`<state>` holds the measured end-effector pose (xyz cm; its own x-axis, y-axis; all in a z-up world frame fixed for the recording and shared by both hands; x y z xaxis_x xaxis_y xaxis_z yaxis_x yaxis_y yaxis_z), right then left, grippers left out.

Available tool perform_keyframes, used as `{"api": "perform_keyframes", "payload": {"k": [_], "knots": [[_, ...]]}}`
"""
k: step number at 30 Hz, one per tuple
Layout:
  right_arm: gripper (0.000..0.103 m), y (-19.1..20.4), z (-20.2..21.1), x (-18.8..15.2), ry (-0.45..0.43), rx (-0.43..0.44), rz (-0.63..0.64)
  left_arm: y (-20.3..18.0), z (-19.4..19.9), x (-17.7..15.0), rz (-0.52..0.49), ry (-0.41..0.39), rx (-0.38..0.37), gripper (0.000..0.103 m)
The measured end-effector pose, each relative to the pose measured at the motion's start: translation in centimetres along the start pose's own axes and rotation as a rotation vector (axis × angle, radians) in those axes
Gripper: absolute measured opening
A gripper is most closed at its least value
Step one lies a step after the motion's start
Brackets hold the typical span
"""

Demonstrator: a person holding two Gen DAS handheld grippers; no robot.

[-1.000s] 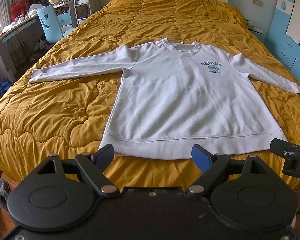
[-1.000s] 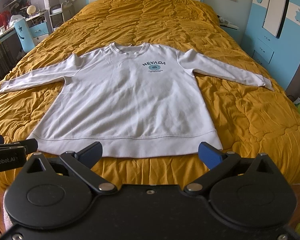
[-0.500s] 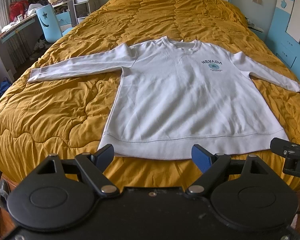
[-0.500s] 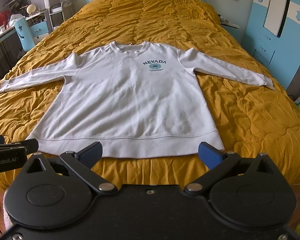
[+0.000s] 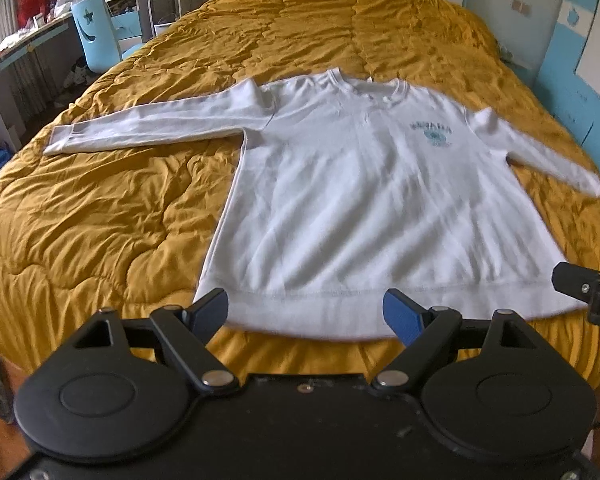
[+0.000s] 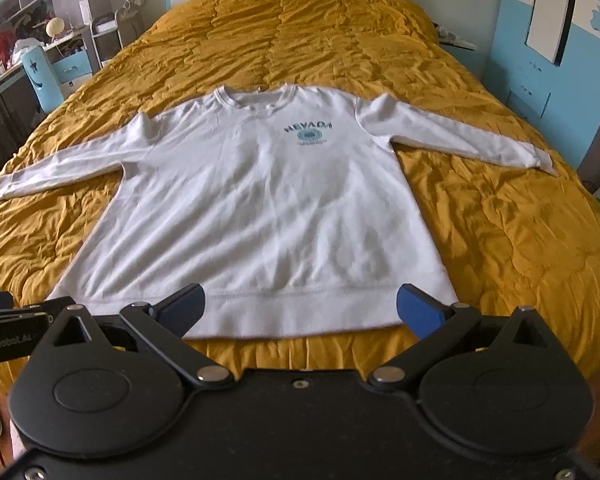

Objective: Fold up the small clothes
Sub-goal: 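Grasp a sleeve cuff with the left tool and fold it across the front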

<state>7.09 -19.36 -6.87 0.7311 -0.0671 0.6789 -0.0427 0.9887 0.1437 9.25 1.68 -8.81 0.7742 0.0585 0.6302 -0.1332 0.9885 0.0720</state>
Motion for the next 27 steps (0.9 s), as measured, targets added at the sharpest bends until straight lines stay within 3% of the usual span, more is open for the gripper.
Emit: {"api": "perform_keyframes", "payload": {"k": [3, 6, 11, 14, 18, 23, 25, 27], "knots": [[0.103, 0.1, -0.9, 1.5, -0.056, 0.033, 0.005, 1.4, -1.7, 1.7, 0.038, -0.055, -0.053, 0.086], [0.103, 0.6, -2.2, 3.3, -0.143, 0.096, 0.040, 4.7, -4.0, 4.1, 0.144, -0.116, -0.092, 0.086], [0.103, 1.0, -6.1, 6.5, -0.159, 0.105, 0.036, 13.9, -9.2, 8.6, 0.373, -0.168, 0.005, 0.086], [0.103, 0.8, -8.6, 8.0, -0.170, 0.067, 0.030, 19.6, -13.4, 11.0, 0.437, -0.148, 0.089, 0.086], [0.103, 1.1, -12.4, 10.1, -0.177, 0.077, 0.024, 26.0, -18.1, 14.0, 0.576, -0.275, 0.064, 0.086], [0.103, 2.4, -17.6, 11.5, -0.154, 0.076, 0.042, 33.6, -25.8, 15.9, 0.821, -0.202, 0.082, 0.081], [0.102, 2.9, -19.5, 12.0, -0.145, 0.091, 0.040, 36.2, -27.9, 16.0, 0.924, -0.203, 0.082, 0.081], [0.102, 3.3, -21.5, 12.6, -0.133, 0.097, 0.027, 37.9, -29.4, 15.9, 0.958, -0.220, 0.092, 0.081]]}}
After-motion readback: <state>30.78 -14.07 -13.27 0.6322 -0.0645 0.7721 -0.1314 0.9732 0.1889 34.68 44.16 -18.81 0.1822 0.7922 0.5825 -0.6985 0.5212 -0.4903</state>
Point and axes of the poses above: each gripper's, at about its wrist camera, not at the fingertips, and z roughly against the way its jaws point, y to its left, x to its top, the point moved 9 cm from there along -z, roughly the way its jaws point, and after that the axes turned 10 degrees about x, right-handed, at the moved point
